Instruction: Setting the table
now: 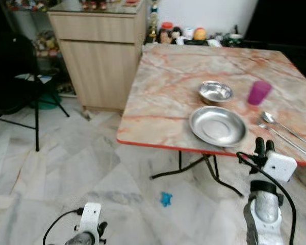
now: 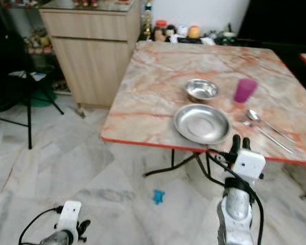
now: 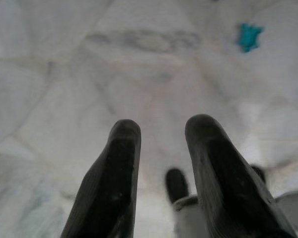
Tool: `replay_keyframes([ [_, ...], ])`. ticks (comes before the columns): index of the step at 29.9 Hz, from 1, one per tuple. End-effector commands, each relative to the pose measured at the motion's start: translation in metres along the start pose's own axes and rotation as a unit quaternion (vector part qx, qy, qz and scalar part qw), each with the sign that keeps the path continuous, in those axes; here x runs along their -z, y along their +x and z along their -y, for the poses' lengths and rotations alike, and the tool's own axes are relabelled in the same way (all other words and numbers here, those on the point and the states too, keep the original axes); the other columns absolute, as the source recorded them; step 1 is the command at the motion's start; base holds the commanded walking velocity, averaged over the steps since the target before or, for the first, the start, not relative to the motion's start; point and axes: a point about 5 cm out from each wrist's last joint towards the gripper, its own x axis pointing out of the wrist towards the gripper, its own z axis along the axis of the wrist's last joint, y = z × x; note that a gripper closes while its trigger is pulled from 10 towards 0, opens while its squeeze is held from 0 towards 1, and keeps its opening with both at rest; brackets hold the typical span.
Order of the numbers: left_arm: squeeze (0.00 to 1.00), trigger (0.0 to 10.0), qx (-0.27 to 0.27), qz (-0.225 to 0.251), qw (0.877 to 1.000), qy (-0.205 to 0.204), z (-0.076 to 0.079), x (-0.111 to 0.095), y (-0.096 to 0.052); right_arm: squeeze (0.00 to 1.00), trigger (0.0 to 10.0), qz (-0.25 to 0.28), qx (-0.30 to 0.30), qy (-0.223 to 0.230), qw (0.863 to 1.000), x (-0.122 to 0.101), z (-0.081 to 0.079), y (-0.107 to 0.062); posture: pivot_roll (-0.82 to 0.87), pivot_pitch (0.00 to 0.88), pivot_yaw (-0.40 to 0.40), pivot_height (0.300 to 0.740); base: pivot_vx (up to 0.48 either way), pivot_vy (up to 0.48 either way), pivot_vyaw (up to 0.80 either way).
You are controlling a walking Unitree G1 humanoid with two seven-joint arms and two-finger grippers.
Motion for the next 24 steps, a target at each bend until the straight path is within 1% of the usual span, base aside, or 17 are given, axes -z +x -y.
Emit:
replay_keyframes([
  [1,0.0,10.0,0.006,-0.004,1.0,0.002,0.005,0.0,0.001,0.0,10.0,-0.008,0.018,-0.009,1.0,0.001,0.01,0.002,-0.04,0.0,-0.024,0.74,0.337,0.0,0.0],
  [6,0.0,10.0,0.004,-0.001,1.0,-0.001,0.005,0.0,0.0,0.0,10.0,-0.009,0.015,-0.003,1.0,-0.004,0.005,0.006,-0.04,0.0,-0.029,0.74,0.321,0.0,0.0],
  [9,0.0,10.0,0.004,0.002,1.0,-0.001,0.005,0.0,0.0,0.0,10.0,-0.01,0.016,-0.005,1.0,-0.005,0.005,0.006,-0.03,0.0,-0.03,0.74,0.0,0.0,0.0],
  [12,0.0,10.0,0.004,0.003,1.0,-0.001,0.005,-0.001,0.001,0.0,10.0,-0.023,0.03,0.007,0.999,-0.004,0.008,0.004,-0.03,0.0,-0.03,0.74,0.0,0.0,0.0],
  [13,0.0,10.0,0.005,0.002,1.0,-0.001,0.006,-0.001,0.001,0.11,10.0,-0.027,0.037,0.014,0.999,-0.004,0.011,0.002,-0.04,0.0,-0.029,0.74,0.0,0.0,0.0],
  [14,0.0,10.0,0.005,0.002,1.0,-0.001,0.006,-0.001,0.001,0.11,10.0,-0.027,0.037,0.014,0.999,-0.004,0.011,0.002,-0.04,0.0,-0.029,0.74,0.0,0.0,0.0],
  [15,0.0,10.0,0.004,0.002,1.0,-0.001,0.006,-0.001,0.001,1.0,10.0,-0.039,0.048,0.024,0.998,-0.002,0.015,0.0,-0.04,0.0,-0.029,0.74,0.0,0.0,0.0],
  [17,0.0,10.0,0.004,0.002,1.0,-0.001,0.006,-0.001,0.001,1.0,10.0,-0.052,0.065,0.044,0.996,-0.002,0.022,-0.002,-0.04,0.0,-0.029,0.74,0.0,0.0,0.0],
  [19,0.0,10.0,0.004,0.001,1.0,0.0,0.006,-0.001,0.001,1.0,10.0,-0.058,0.075,0.046,0.994,-0.003,0.027,-0.004,-0.04,0.0,-0.028,0.74,0.0,0.0,0.0],
  [20,0.0,10.0,0.004,0.0,1.0,0.0,0.006,-0.001,0.001,1.0,10.0,-0.059,0.083,0.056,0.993,-0.006,0.033,-0.004,-0.04,0.0,-0.026,0.74,0.0,0.0,0.0],
  [21,0.0,10.0,0.004,0.0,1.0,0.0,0.006,-0.001,0.001,1.0,10.0,-0.059,0.083,0.056,0.993,-0.006,0.033,-0.004,-0.04,0.0,-0.026,0.74,0.0,0.0,0.0],
  [22,0.0,10.0,0.005,-0.002,1.0,0.001,0.006,0.0,0.001,1.0,10.0,-0.064,0.112,0.089,0.988,-0.009,0.047,-0.002,-0.05,0.0,-0.025,0.74,0.0,0.0,0.0],
  [24,0.0,10.0,0.005,-0.003,1.0,0.001,0.006,0.0,0.001,1.0,10.0,-0.073,0.131,0.115,0.982,-0.01,0.056,0.001,-0.05,0.0,-0.022,0.74,0.0,0.0,0.0],
])
